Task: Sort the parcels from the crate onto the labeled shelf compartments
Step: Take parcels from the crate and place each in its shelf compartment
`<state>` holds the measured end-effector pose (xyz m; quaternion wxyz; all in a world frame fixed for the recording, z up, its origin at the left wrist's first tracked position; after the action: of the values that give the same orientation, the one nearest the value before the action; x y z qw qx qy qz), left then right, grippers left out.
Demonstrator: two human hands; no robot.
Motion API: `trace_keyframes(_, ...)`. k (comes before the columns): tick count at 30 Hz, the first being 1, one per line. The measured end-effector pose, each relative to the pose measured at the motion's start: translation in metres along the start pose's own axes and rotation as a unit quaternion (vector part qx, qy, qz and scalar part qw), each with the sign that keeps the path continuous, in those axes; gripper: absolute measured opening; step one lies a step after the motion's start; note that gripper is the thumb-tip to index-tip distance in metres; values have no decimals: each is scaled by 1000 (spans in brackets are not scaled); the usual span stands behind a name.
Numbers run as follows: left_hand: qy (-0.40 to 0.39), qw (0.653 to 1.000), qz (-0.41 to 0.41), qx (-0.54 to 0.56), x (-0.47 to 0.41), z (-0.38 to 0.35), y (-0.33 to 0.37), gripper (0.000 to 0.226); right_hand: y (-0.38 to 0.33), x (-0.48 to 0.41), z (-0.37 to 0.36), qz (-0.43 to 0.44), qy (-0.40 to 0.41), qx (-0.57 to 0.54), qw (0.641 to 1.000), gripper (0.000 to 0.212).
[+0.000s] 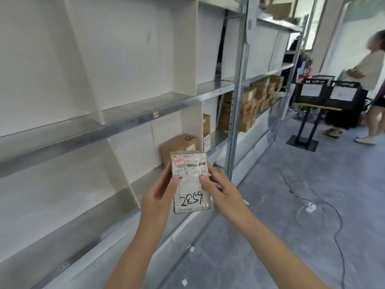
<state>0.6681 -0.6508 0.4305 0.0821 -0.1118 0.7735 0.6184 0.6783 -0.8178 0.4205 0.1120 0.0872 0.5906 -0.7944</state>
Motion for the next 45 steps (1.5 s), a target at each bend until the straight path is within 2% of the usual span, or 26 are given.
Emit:
trace_keyframes(5, -23, 999, 8, 28, -51, -17, -20, 40, 11, -40, 18, 1, 42, 22, 999, 45)
trace_keyframes(10, -19, 998, 11, 54, -101, -4, -30, 37, 22, -87, 3, -8, 37, 30, 999, 45)
trace_keyframes(17, -25, 997, 23, 65, -172, 9, -55, 39, 45, -160, -7, -27, 45, 63, 997, 58)
trace_keyframes(24, -45, 996, 49, 59, -217, -9, -98, 34, 84, -200, 4, -40, 22, 54, 997, 50)
trace_keyframes(30, -64, 995, 64, 35, -259, -65, -133, 39, 131, -232, 55, -71, 35, 46, 996, 63)
trace_keyframes(35, -49, 995, 81, 26, -279, -134, -171, 38, 181, -257, 121, -83, 27, 46, 995, 63)
trace_keyframes(39, -47, 996, 81, -2, -305, -200, -195, 37, 212, -281, 188, -76, 22, 48, 996, 65)
trace_keyframes(45, -37, 997, 67, 16, -343, -285, -210, 38, 233, -327, 272, -52, 18, 48, 997, 68)
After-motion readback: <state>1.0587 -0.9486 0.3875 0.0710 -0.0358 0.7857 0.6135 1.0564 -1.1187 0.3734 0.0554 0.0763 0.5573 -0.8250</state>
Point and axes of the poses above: each hand's wrist, its own x-axis away from the middle knuckle, its own z-axis out of the back of the hand, y = z × x, the point moved 8 cm from there along -x, towards the middle knuckle, and after that the axes turned 10 degrees about x, right-handed, at the moved point
